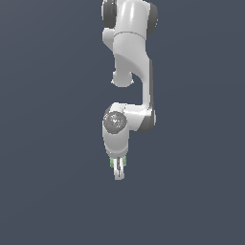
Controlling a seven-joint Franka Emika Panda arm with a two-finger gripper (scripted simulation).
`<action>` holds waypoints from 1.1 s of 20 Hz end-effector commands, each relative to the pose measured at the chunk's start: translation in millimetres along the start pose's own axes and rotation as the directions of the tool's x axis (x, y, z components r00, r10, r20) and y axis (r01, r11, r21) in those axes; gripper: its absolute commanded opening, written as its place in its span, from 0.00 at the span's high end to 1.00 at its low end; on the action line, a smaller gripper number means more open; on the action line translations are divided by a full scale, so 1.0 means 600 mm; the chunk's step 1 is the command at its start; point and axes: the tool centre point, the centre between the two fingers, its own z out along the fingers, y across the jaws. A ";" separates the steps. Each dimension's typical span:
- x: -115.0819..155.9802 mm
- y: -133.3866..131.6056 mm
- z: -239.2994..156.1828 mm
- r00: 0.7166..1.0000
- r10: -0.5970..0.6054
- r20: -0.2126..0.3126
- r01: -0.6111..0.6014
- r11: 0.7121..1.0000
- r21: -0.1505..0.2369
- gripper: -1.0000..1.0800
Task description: Pick up the object and move it to a goal position.
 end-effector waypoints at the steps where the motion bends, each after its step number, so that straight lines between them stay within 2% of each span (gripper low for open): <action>1: 0.000 0.001 -0.001 1.000 0.000 0.000 0.000 1.000 0.000 1.00; 12: -0.002 0.032 -0.037 1.000 0.000 0.001 0.000 1.000 0.000 1.00; 22: -0.006 0.107 -0.123 1.000 0.000 0.003 0.000 1.000 0.000 1.00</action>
